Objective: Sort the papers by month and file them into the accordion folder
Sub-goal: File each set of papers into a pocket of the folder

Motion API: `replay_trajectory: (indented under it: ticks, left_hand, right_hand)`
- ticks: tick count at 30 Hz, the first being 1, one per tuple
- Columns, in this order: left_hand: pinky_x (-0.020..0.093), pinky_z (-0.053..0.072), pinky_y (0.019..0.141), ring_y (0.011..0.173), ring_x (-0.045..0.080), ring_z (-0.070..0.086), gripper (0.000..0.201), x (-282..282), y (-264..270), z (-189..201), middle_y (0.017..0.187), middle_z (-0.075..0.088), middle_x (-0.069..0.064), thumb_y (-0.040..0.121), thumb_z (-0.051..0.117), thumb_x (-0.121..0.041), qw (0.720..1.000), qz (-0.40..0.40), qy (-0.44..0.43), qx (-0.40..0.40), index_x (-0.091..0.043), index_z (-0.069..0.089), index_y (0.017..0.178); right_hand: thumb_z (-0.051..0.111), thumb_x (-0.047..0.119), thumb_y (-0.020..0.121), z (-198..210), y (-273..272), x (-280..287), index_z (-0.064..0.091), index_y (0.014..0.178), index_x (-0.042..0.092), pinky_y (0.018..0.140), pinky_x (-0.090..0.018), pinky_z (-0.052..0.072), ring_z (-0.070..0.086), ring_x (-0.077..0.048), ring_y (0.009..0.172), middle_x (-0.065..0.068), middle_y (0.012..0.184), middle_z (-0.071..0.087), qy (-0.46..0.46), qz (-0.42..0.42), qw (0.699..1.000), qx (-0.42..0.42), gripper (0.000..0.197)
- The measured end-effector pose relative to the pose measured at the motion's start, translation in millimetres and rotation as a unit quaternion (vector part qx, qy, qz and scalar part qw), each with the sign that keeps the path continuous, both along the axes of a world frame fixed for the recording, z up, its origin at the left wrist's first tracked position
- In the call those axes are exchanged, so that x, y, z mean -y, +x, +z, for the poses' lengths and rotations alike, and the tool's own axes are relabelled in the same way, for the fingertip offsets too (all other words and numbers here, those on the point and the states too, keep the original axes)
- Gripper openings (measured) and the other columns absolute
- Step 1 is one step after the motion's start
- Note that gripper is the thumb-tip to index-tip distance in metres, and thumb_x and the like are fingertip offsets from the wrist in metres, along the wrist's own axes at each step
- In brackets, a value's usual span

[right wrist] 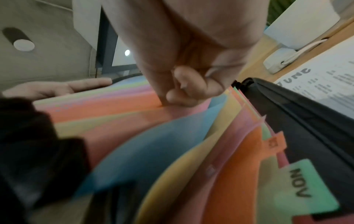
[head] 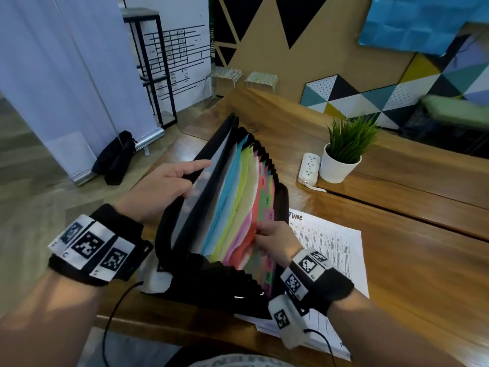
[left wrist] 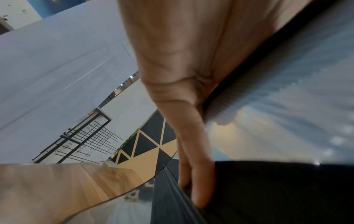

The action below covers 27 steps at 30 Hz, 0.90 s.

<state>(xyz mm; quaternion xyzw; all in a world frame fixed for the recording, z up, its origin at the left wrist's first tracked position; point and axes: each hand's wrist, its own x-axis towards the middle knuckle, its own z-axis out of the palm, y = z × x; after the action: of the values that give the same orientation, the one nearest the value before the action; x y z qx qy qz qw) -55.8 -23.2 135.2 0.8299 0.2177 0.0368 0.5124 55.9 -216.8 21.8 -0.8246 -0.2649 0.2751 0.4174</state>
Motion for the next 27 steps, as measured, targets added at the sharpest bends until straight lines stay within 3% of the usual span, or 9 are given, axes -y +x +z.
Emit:
replay_trajectory:
  ticks: [4,7,9,12,16,18,20,25,27]
  left_hand:
    - [0.01,0.045,0.046,0.055,-0.003,0.063,0.065,-15.4,-3.9,15.0,0.09,0.072,-0.005,0.082,0.034,0.016,0.995,0.067,-0.06,0.031,-0.027,0.058,0.124]
    - [0.014,0.05,0.05,0.063,0.006,0.068,0.063,-29.7,-13.2,20.9,0.089,0.074,0.003,0.082,0.031,0.016,0.987,0.091,-0.117,0.054,-0.021,0.058,0.126]
    - [0.013,0.051,0.054,0.069,0.005,0.069,0.061,-35.5,-17.8,19.2,0.085,0.075,-0.006,0.083,0.032,0.016,0.986,0.101,-0.119,0.064,-0.02,0.058,0.124]
    - [0.012,0.053,0.061,0.078,0.005,0.068,0.062,-39.6,-21.2,11.4,0.094,0.074,-0.006,0.081,0.032,0.017,0.981,0.122,-0.135,0.073,-0.018,0.058,0.125]
    - [0.018,0.056,0.069,0.094,0.015,0.067,0.06,-37.4,-19.7,6.7,0.116,0.067,0.007,0.08,0.037,0.015,0.982,0.101,-0.135,0.079,-0.019,0.061,0.124]
    - [0.015,0.052,0.057,0.075,0.007,0.068,0.056,-29.8,-13.3,9.5,0.106,0.068,0.009,0.08,0.038,0.017,0.981,0.133,-0.099,0.102,-0.015,0.063,0.119]
    - [0.016,0.049,0.06,0.078,0.008,0.065,0.056,-21.7,-4.7,11.6,0.107,0.068,0.009,0.077,0.041,0.016,0.973,0.184,-0.06,0.123,-0.016,0.067,0.116]
    - [0.025,0.05,0.09,0.105,0.012,0.06,0.053,6.3,-5.6,9.6,0.117,0.065,-0.001,0.081,0.043,0.009,0.943,0.271,-0.052,0.186,-0.018,0.065,0.121]
    - [0.023,0.045,0.09,0.103,0.002,0.057,0.05,19.9,-12.7,-4.2,0.114,0.061,-0.015,0.087,0.047,0.0,0.956,0.235,0.009,0.177,-0.027,0.06,0.127]
  right_hand:
    - [0.063,0.021,0.086,26.7,15.1,22.1,0.066,0.097,0.022,0.051,-0.017,0.042,0.058,-0.01,0.058,0.001,0.08,0.066,0.075,-0.052,0.993,0.069,0.011]
    - [0.069,0.034,0.079,37.9,31.6,61.5,0.062,0.098,0.024,0.07,-0.023,0.046,0.058,-0.012,0.082,0.005,0.092,0.061,0.07,-0.151,0.972,0.167,0.023]
    - [0.07,0.058,0.066,38.1,33.0,81.2,0.057,0.107,0.024,0.079,-0.036,0.052,0.06,-0.015,0.091,0.002,0.104,0.061,0.04,-0.161,0.983,0.084,0.055]
    - [0.074,0.074,0.041,28.5,18.3,89.2,0.056,0.116,0.023,0.084,-0.049,0.053,0.064,-0.025,0.095,-0.01,0.115,0.063,0.136,-0.115,0.965,-0.193,0.093]
    - [0.068,0.058,0.069,35.8,-1.4,73.6,0.056,0.123,0.026,0.078,-0.052,0.052,0.064,-0.035,0.096,-0.016,0.114,0.065,0.262,-0.03,0.897,-0.354,0.064]
    - [0.06,0.025,0.088,43.2,-1.4,62.2,0.058,0.12,0.022,0.074,-0.051,0.053,0.066,-0.032,0.085,-0.019,0.104,0.067,0.257,-0.031,0.91,-0.324,0.033]
    - [0.045,-0.003,0.091,46.9,6.0,51.7,0.057,0.121,0.021,0.065,-0.044,0.056,0.066,-0.031,0.083,-0.024,0.102,0.067,0.241,-0.031,0.93,-0.277,0.04]
    - [0.034,-0.016,0.089,68.5,41.2,29.5,0.055,0.121,0.011,0.084,-0.036,0.051,0.06,-0.03,0.105,-0.012,0.117,0.064,0.272,0.002,0.948,-0.167,0.048]
    - [0.033,-0.017,0.09,78.6,57.1,20.6,0.059,0.115,0.014,0.089,-0.034,0.05,0.06,-0.027,0.107,-0.008,0.114,0.066,0.254,-0.006,0.959,-0.126,0.047]
